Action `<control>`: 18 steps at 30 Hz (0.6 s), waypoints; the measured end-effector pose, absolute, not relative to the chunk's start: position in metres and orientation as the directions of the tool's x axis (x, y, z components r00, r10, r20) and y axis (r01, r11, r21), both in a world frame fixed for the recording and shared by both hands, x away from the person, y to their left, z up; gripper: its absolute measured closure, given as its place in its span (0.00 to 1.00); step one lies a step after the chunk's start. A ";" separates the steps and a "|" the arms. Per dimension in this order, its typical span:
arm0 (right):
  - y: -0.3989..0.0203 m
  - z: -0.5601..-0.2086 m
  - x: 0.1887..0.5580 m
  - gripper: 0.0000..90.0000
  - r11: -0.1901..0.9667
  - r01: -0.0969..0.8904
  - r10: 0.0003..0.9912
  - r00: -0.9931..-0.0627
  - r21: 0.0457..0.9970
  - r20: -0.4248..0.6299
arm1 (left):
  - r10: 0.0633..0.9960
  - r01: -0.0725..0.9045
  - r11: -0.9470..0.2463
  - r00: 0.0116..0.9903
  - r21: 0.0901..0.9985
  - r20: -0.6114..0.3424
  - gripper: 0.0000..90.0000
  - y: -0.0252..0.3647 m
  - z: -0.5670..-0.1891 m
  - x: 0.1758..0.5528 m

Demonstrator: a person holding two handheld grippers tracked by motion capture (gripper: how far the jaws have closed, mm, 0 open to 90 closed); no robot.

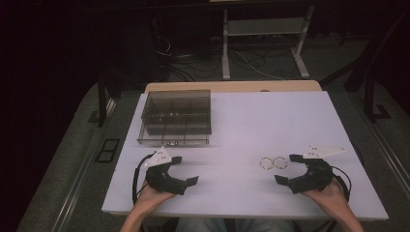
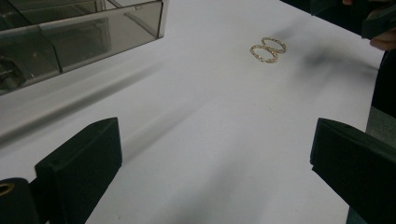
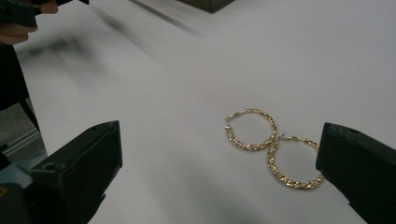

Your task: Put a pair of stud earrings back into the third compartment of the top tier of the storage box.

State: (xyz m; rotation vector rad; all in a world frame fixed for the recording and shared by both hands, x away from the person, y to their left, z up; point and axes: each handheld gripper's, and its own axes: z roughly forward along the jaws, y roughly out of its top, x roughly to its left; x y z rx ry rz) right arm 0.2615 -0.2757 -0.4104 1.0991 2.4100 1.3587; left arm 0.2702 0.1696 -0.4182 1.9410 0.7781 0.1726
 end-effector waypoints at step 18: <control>-0.285 -0.377 0.288 0.00 0.401 0.547 0.669 -0.723 0.735 0.173 | 0.577 0.436 -0.305 0.792 0.846 -0.200 0.00 0.170 -0.418 0.270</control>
